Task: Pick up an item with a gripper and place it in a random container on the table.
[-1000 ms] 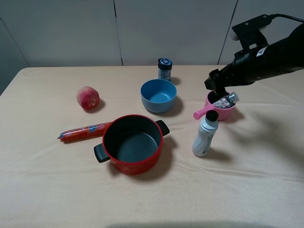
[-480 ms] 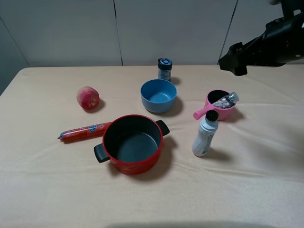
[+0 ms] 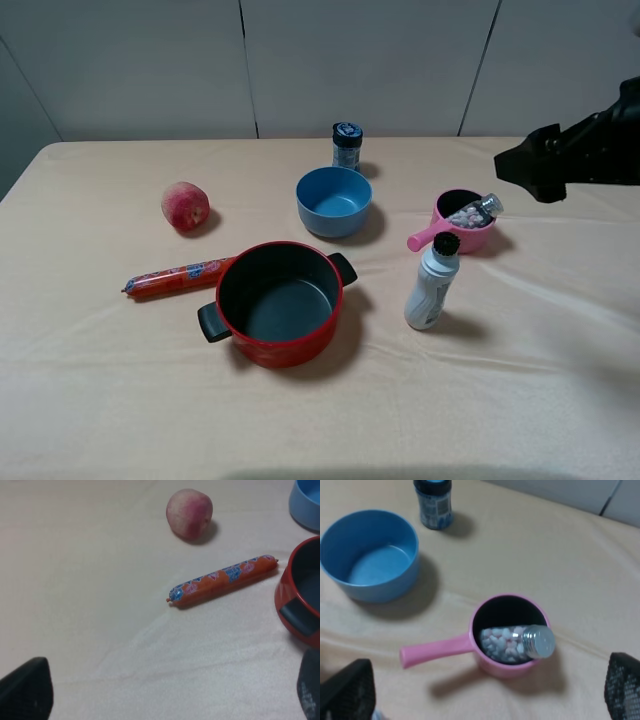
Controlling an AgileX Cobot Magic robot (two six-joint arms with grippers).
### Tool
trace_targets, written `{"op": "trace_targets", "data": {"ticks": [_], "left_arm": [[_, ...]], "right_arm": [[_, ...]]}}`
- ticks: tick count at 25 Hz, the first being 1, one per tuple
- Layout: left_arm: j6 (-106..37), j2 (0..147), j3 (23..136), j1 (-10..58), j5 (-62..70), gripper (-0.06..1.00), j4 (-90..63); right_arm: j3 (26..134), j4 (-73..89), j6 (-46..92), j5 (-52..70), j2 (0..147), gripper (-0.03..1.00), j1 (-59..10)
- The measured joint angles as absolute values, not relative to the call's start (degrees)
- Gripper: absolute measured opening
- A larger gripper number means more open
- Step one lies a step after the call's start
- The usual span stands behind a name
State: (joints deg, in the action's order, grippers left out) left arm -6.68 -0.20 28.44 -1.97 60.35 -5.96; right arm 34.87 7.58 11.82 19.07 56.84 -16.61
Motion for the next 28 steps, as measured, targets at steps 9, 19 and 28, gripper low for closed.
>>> {"op": "trace_targets", "data": {"ticks": [9,19,28], "left_arm": [[-6.68,-0.2,28.44,-1.97,60.35,0.99,-5.96],[-6.68,-0.2,28.44,-1.97,60.35,0.99,-5.96],[-6.68,-0.2,28.44,-1.97,60.35,0.99,-5.96]], "right_arm": [[31.93,3.73,7.47,28.38,44.65,0.69,-14.5],[30.78,0.0,4.08,40.61,26.3,0.69,-7.69],[30.78,-2.25,2.19,47.88,13.14,0.69,-6.62]]}}
